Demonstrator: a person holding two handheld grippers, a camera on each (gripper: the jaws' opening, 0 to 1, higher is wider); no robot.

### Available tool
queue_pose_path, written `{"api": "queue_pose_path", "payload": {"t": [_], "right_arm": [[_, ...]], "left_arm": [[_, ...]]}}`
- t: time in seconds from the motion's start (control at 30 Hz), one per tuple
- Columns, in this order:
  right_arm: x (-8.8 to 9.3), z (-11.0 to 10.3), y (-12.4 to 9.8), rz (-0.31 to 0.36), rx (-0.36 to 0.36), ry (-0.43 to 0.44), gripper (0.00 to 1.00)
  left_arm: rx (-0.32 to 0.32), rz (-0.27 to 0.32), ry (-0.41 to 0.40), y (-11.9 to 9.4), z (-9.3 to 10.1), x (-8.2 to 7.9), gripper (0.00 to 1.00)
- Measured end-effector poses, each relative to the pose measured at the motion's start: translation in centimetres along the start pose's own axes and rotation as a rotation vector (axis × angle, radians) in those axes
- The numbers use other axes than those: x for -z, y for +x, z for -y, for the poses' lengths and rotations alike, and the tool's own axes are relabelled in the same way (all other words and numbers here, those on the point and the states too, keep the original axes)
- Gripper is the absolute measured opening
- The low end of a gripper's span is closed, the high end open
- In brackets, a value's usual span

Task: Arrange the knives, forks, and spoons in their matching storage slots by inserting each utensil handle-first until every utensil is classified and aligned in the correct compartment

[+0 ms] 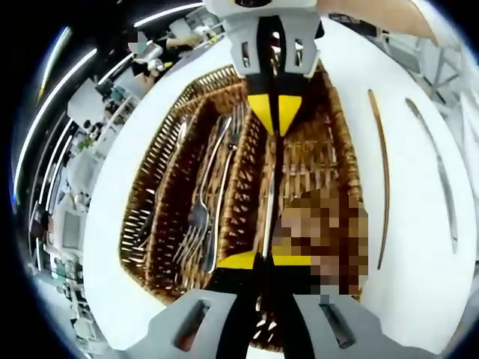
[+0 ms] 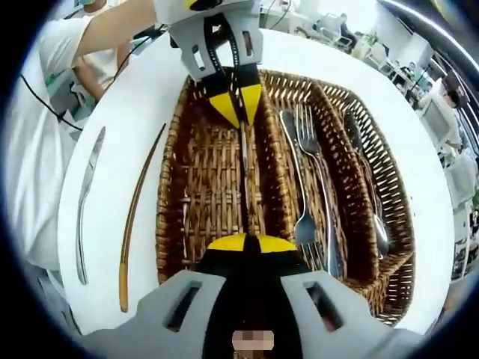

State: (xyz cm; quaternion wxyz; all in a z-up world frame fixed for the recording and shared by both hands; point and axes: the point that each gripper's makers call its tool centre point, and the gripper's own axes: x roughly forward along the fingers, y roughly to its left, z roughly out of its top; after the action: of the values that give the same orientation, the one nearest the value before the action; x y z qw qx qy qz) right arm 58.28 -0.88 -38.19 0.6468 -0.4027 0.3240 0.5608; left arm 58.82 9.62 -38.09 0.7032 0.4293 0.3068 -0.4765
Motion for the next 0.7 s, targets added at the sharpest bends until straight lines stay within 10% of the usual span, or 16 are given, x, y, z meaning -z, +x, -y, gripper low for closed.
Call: {"api": "queue_pose_path", "payload": {"t": [0.7], "right_arm": [[1.3,-0.2,-0.7,-0.037,-0.013,0.023,0.1]], "left_arm": [[0.025,0.014,0.007,-0.2,0.9,-0.8,0.06]]}}
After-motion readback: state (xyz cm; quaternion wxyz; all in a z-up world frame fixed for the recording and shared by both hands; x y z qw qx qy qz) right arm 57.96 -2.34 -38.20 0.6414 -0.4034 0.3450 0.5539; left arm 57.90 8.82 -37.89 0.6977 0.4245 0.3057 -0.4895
